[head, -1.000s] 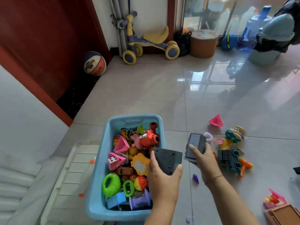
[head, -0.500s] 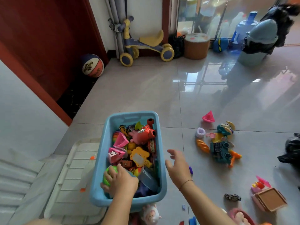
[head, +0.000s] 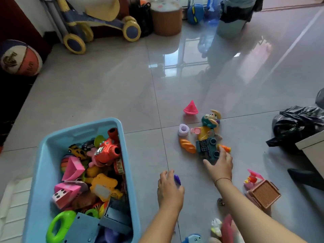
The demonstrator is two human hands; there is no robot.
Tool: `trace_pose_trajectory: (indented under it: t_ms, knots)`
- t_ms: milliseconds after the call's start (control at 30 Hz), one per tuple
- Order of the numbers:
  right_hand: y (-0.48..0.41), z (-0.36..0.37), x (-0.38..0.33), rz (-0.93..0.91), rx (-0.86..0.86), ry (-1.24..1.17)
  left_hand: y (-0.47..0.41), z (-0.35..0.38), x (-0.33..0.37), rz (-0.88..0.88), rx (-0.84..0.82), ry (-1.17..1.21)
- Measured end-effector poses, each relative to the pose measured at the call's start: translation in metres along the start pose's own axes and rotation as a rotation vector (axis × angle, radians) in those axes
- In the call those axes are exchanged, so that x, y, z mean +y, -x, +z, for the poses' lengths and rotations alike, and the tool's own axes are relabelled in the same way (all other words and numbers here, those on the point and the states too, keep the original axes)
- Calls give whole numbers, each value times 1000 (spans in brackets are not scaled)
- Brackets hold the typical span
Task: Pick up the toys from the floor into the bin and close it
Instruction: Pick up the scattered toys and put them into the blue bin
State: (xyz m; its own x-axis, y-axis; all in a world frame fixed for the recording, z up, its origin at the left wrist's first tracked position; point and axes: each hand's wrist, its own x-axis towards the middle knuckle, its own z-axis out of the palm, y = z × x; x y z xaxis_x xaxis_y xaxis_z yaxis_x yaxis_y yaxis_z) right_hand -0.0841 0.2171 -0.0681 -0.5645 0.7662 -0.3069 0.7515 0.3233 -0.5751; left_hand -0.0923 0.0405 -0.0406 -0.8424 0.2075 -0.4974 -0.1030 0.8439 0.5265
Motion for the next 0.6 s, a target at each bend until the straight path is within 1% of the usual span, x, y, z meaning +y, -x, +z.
trace_pose_trajectory:
  t_ms: [100, 167, 233, 300, 400, 500, 600]
  knots:
    - [-34, 7, 5, -20, -39, 154, -32, 23, -7, -48, -87, -59]
    - [-47, 16, 9, -80, -45, 337, -47, 34, -14, -60, -125, -119]
    - [-53, 26, 12, -170, -35, 508, -60, 43, -19, -33, -159, -227]
    - [-59, 35, 13, -221, -21, 582, -71, 50, -21, 17, -174, -335]
    - [-68, 46, 13, -204, 20, 567, -83, 55, -17, 76, -210, -366]
    - [-72, 53, 10, -119, 28, 462, -85, 57, -18, 60, -257, -386]
    - [-72, 54, 10, -70, 5, 381, -82, 61, -22, 73, -247, -433]
